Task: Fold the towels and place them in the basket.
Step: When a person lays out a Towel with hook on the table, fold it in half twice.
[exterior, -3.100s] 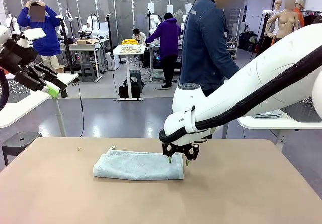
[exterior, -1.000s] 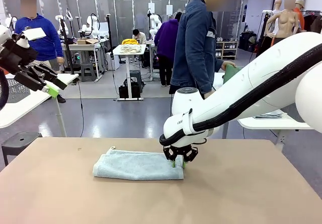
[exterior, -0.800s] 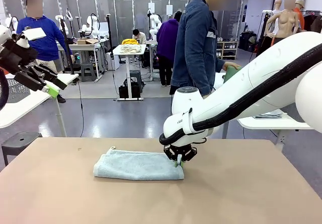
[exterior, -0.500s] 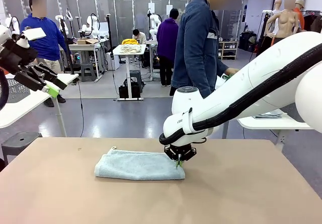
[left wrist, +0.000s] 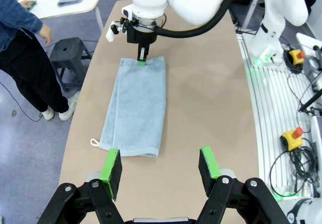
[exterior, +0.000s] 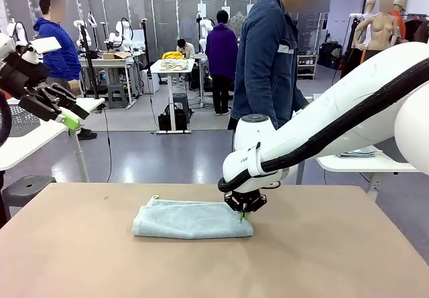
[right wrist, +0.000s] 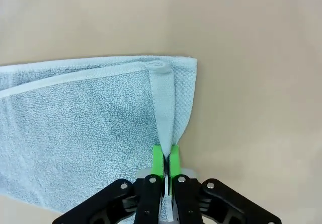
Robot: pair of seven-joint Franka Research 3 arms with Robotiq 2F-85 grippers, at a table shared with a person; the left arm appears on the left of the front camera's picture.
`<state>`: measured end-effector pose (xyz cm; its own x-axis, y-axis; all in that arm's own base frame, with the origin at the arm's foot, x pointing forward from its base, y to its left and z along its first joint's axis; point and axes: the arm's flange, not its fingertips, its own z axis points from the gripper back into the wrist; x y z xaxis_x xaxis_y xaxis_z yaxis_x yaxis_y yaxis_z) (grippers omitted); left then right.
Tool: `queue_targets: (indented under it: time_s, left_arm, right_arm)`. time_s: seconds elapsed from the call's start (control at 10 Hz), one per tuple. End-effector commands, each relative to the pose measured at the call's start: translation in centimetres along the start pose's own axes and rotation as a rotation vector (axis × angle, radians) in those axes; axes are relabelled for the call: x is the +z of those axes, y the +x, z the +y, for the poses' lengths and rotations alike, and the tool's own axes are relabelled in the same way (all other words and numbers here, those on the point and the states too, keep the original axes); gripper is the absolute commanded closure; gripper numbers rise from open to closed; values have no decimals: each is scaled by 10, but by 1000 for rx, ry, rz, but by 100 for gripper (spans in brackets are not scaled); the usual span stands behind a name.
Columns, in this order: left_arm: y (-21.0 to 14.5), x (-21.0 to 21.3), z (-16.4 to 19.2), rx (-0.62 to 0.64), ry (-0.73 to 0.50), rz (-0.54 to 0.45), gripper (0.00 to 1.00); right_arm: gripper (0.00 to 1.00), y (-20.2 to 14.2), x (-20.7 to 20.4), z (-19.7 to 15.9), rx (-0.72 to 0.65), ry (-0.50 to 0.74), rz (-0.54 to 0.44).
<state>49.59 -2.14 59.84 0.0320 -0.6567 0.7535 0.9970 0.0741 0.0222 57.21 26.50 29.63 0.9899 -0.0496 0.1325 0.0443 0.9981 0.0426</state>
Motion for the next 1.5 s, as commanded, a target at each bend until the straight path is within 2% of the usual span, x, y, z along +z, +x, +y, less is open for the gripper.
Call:
queue_targets:
  time_s: [0.0,0.4,0.7,0.9,1.1,1.4]
  left_arm:
    - [0,0,-3,-5,5,-4,22]
    - [0,0,-3,-5,5,-4,22]
    - [0,0,-3,-5,5,-4,22]
    - [0,0,-3,-5,5,-4,22]
    - [0,0,-3,-5,5,-4,22]
    - [0,0,-3,-5,5,-4,22]
  right_arm:
    - [100,-1,0,-34,24,-1,-19]
    - [100,-3,17,-61,22,-17,-36]
    - [100,-14,59,-60,29,-5,-108]
    - [100,-26,89,-40,35,-34,-140]
    - [100,-34,110,-3,21,-64,-142]
    - [100,-43,122,63,24,-36,-122]
